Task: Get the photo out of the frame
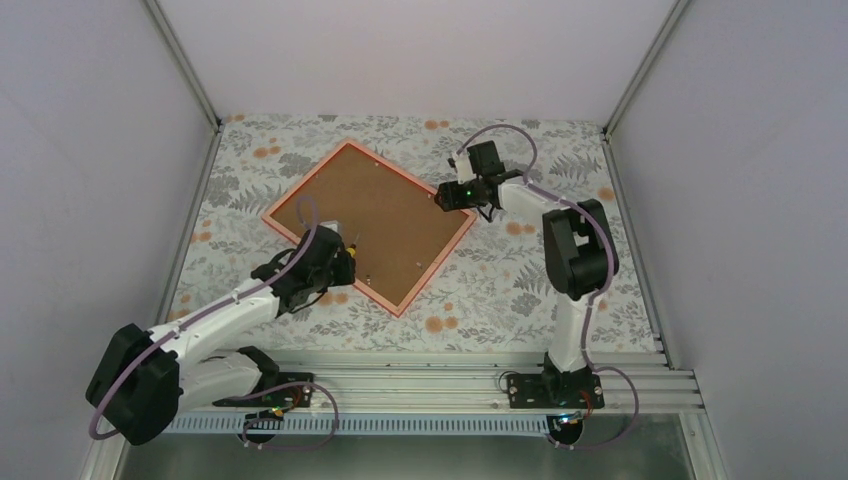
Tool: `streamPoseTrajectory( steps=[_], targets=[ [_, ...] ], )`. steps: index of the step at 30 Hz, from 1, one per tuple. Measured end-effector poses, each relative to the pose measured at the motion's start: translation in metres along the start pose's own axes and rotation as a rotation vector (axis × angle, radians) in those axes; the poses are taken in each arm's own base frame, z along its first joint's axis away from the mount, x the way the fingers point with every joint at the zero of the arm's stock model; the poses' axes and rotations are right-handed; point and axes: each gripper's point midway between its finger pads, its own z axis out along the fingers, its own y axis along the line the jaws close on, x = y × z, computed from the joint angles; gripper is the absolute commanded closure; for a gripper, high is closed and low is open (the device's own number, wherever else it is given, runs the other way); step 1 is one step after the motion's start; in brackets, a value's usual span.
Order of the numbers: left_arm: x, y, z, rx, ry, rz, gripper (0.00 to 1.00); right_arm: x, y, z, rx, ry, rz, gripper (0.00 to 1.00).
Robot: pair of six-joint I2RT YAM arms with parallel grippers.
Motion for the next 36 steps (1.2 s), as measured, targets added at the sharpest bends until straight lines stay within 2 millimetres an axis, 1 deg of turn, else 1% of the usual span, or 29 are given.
streamPoseTrajectory(
  steps=[2, 4, 9, 14, 18, 22, 25, 30, 36],
  targets=[
    [0.001, 0.0, 0.003, -0.001, 0.012, 0.005, 0.98, -0.006, -0.008, 0.011, 0.001, -0.001, -0.013, 0.33],
    [0.001, -0.001, 0.005, 0.001, 0.018, 0.01, 0.98, -0.007, -0.012, 0.021, 0.0, 0.007, -0.02, 0.35],
    [0.001, -0.003, 0.007, 0.012, 0.029, 0.019, 0.98, 0.001, -0.019, 0.042, -0.003, 0.045, -0.039, 0.43],
    [0.001, -0.007, 0.009, 0.03, 0.038, 0.027, 0.98, 0.002, -0.02, 0.044, -0.003, 0.05, -0.06, 0.57],
    [0.0, -0.012, 0.009, 0.052, 0.04, 0.03, 0.98, 0.007, -0.026, 0.045, 0.013, 0.055, -0.058, 0.65],
    [0.001, -0.015, 0.008, 0.068, 0.049, 0.032, 0.98, 0.012, -0.028, 0.043, 0.024, 0.04, -0.06, 0.72],
    [0.003, -0.017, 0.008, 0.081, 0.06, 0.033, 0.98, 0.021, -0.029, 0.036, 0.037, 0.044, -0.049, 0.75],
    [0.005, -0.023, 0.009, 0.106, 0.076, 0.036, 0.98, 0.041, -0.029, 0.022, 0.052, 0.057, -0.004, 0.78],
    [0.007, -0.035, 0.007, 0.145, 0.089, 0.052, 0.98, 0.07, -0.028, 0.003, 0.062, 0.061, 0.109, 0.8]
  ],
)
